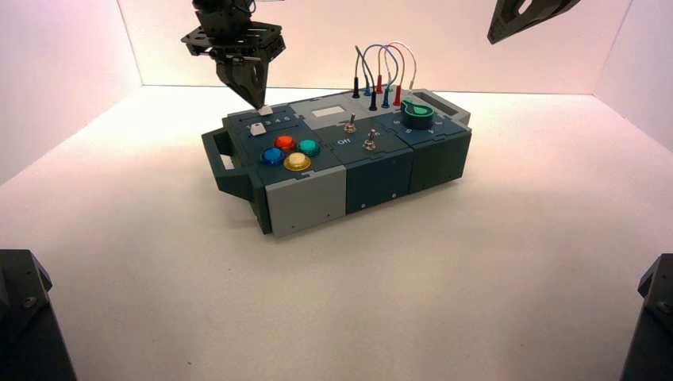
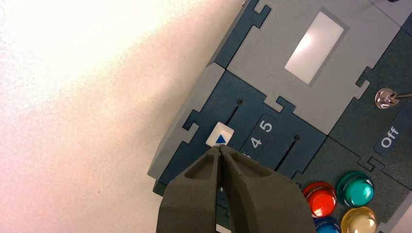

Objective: Move the top slider to position 4.

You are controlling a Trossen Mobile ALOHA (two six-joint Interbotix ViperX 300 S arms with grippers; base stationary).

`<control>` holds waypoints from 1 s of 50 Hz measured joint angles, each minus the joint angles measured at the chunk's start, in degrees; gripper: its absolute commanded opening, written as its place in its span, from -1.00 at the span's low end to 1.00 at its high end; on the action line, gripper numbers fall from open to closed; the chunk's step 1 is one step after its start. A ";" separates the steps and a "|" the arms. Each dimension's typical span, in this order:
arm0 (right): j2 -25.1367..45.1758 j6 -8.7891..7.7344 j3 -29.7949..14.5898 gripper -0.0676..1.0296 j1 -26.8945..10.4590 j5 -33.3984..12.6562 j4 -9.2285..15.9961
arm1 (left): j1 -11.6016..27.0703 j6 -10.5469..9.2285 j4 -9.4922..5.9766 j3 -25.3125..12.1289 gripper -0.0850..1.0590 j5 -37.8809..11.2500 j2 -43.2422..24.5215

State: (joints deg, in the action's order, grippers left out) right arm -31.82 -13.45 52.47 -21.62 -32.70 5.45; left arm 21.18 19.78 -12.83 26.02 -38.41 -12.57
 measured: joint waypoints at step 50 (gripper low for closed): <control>0.09 0.00 0.09 -0.92 -0.09 0.00 0.00 | 0.09 0.09 0.00 -1.14 -0.91 0.00 -0.88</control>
State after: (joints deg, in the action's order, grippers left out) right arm -31.73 -13.45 52.56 -21.71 -32.70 5.45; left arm 21.27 19.86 -12.83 24.87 -38.41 -13.45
